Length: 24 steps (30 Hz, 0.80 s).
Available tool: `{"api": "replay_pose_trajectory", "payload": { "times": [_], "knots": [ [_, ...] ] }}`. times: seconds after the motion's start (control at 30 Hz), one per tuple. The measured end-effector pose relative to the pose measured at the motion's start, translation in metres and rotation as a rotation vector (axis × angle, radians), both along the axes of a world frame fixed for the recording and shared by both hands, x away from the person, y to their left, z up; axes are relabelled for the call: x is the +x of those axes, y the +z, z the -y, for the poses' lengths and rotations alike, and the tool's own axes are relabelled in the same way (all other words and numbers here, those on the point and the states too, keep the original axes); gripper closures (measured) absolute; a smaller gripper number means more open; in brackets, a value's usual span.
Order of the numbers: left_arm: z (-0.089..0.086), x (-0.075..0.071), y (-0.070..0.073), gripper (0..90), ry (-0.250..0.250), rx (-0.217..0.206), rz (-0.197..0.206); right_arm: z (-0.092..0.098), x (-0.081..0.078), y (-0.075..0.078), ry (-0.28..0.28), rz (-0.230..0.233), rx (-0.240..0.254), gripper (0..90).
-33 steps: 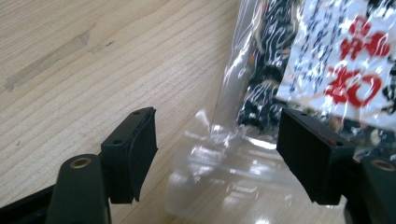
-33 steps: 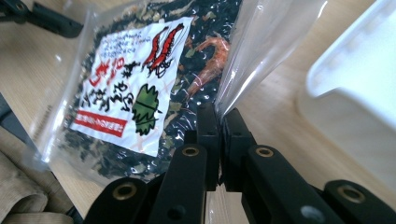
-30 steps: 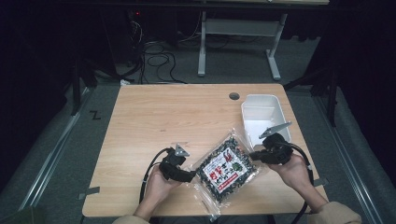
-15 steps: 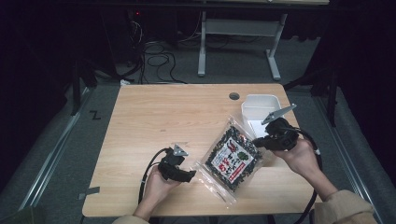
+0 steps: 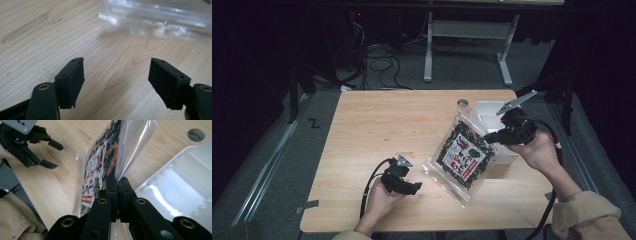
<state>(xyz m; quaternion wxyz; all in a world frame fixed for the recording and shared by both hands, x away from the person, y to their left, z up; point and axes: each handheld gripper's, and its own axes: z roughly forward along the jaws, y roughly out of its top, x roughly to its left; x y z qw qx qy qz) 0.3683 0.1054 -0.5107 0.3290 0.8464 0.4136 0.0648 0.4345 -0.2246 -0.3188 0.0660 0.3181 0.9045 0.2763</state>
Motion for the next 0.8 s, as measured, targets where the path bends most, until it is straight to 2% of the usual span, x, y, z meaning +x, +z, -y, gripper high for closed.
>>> {"api": "replay_pose_trajectory", "payload": {
  "times": [0.13,0.37,0.53,0.8],
  "knots": [
    [0.000,0.000,-0.001,29.2,0.003,0.002,-0.005,0.001,0.007,0.012,-0.020,0.018,-0.006,90.0],
    [0.001,0.002,-0.003,29.3,-0.002,0.006,-0.012,0.008,0.021,0.025,-0.041,0.033,0.013,90.0],
    [0.001,0.002,-0.004,29.3,0.001,0.008,-0.020,0.011,0.032,0.035,-0.075,0.059,-0.005,90.0],
    [0.001,0.003,-0.004,29.5,0.001,0.009,-0.024,0.019,0.046,0.047,-0.129,0.088,-0.001,90.0]
  ]
}}
